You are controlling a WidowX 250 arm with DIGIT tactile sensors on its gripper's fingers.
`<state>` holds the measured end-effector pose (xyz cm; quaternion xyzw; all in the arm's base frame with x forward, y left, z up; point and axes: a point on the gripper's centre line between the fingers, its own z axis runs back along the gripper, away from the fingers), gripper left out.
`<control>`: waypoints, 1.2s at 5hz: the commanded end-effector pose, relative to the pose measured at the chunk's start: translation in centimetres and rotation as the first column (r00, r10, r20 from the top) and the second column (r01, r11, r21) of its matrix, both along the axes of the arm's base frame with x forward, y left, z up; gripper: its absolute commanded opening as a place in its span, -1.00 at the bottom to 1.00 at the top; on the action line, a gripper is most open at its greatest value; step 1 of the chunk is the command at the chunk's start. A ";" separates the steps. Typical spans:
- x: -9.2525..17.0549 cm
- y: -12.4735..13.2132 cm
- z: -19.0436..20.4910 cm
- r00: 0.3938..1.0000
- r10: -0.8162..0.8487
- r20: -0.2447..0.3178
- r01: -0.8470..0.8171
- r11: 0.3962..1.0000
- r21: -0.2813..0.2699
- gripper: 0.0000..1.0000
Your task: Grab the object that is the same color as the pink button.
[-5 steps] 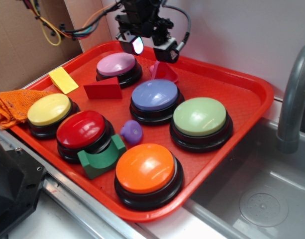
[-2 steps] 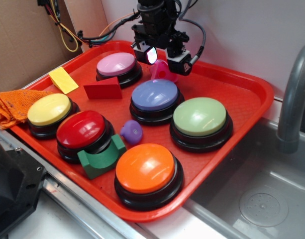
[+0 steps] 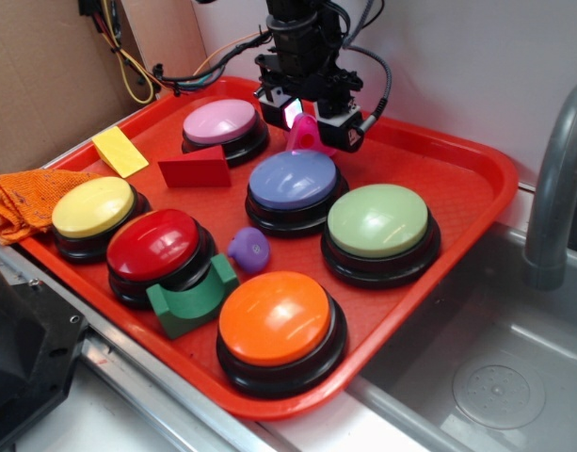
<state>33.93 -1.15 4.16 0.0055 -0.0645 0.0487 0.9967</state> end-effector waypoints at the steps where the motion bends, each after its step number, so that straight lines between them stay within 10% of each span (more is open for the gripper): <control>1: 1.0 0.2 1.8 0.999 0.011 0.046 -0.012 1.000 0.014 -1.00; 6: -7.5 1.1 15.8 0.980 0.082 0.182 -0.080 0.997 -0.020 -1.00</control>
